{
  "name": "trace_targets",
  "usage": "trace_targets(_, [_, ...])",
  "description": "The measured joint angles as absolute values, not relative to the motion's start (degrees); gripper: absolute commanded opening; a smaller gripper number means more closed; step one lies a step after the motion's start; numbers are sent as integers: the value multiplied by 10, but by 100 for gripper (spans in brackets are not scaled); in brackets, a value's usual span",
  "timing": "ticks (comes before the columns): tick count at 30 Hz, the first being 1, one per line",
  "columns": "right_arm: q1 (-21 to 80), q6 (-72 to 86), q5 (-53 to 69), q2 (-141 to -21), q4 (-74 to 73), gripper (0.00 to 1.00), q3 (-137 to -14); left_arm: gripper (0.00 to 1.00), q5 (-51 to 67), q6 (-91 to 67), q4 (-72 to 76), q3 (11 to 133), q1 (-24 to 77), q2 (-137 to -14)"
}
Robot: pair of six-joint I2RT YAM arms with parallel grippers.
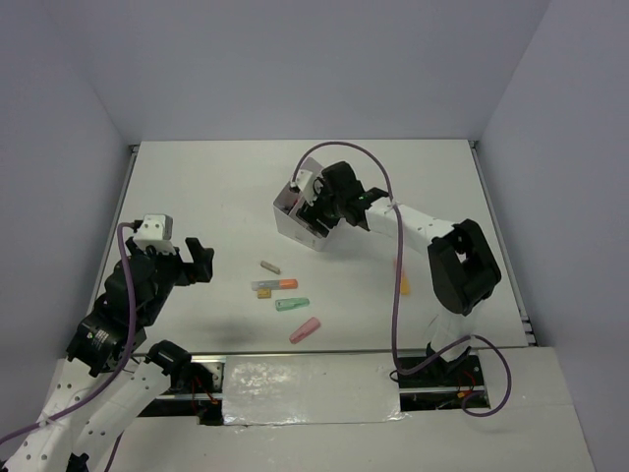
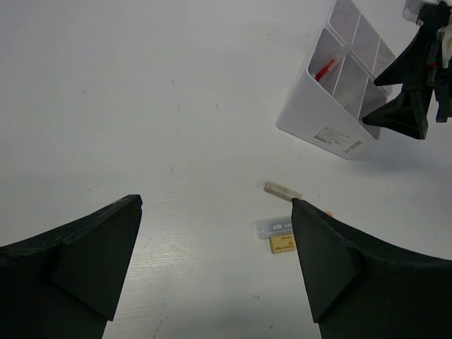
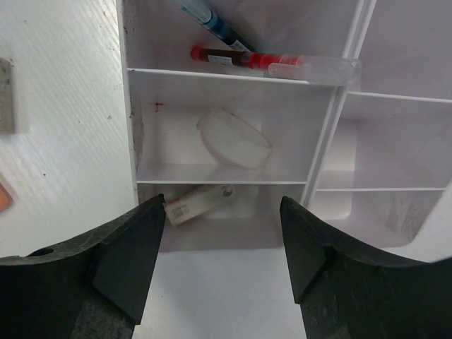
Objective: Sort the stationery into containers
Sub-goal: Place the stationery in the storage box.
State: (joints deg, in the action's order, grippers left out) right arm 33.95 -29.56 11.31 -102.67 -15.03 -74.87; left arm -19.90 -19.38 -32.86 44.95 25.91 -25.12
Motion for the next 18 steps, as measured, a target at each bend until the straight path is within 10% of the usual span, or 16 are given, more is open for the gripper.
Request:
trace_targets(7, [340,-292,106,-1032,-149,80,-749,99,-192,-194,-326,449,259,-251])
trace_targets(9, [340,-272,97,-1027,-140,100,-746,99,-192,-194,-326,448,259,-251])
trace_targets(18, [326,-65,-29,-864,-183,100,-710,99,-221,-198,-329,448,259,-264])
